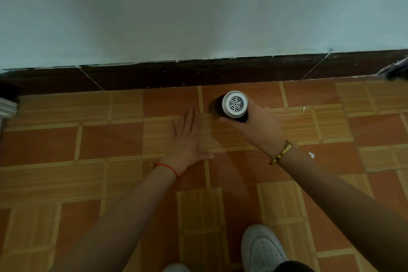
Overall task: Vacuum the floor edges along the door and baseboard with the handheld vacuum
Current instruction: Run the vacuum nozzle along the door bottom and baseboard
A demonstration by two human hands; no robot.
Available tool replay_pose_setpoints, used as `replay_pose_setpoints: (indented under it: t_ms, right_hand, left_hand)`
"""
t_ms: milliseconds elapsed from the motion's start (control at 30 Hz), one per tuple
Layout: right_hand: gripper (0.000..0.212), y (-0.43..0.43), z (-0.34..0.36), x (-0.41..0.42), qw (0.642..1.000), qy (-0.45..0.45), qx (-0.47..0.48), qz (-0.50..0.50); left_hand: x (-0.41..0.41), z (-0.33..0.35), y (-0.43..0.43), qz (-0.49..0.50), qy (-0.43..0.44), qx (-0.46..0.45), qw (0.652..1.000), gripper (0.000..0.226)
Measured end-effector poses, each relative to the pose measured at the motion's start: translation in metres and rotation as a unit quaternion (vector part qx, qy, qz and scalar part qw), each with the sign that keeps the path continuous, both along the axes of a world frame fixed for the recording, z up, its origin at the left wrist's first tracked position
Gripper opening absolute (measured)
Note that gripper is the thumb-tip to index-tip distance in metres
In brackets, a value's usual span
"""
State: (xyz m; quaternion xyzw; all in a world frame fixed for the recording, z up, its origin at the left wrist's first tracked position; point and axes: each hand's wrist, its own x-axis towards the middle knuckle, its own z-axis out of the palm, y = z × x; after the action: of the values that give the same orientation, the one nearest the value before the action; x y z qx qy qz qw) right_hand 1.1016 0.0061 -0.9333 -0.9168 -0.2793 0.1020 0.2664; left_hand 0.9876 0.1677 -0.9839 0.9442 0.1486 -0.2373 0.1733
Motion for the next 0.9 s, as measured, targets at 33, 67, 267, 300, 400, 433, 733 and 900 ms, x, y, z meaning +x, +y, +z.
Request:
replay_pose_setpoints:
  t_ms: [33,67,267,300,400,433,733,900]
  right_hand:
    - [0.073,0.003,-0.001,0.003,1.000,-0.002,0.001,-0.005]
    - [0.073,0.006,-0.001,0.006,1.000,-0.003,0.002,-0.006]
    - [0.071,0.029,-0.001,0.026,1.000,-0.013,-0.015,0.021]
    - [0.071,0.030,-0.001,0.029,1.000,-0.011,-0.019,0.017]
    - [0.075,0.022,0.001,0.039,1.000,-0.005,-0.022,-0.009]
    - [0.076,0.016,0.001,0.043,1.000,-0.001,-0.020,-0.021]
    - [0.078,-0.038,0.007,0.059,0.990,-0.004,-0.033,-0.139]
    - [0.072,-0.056,0.017,0.058,0.992,0.063,-0.027,-0.102]
  left_hand:
    - [0.001,0.001,-0.001,-0.006,0.016,0.015,1.000,0.131]
    - [0.002,0.002,-0.002,-0.009,0.026,0.028,0.999,0.131]
    - [0.006,0.002,-0.007,-0.015,0.062,0.063,0.996,0.131]
    - [0.006,0.001,-0.006,-0.014,0.062,0.062,0.996,0.132]
    - [0.006,-0.002,-0.005,-0.012,0.053,0.060,0.997,0.132]
    - [0.006,-0.002,-0.004,-0.012,0.050,0.061,0.997,0.133]
    - [0.008,-0.001,-0.009,0.003,0.033,0.074,0.997,0.136]
    - [0.009,0.000,-0.015,0.039,0.003,0.032,0.999,0.134]
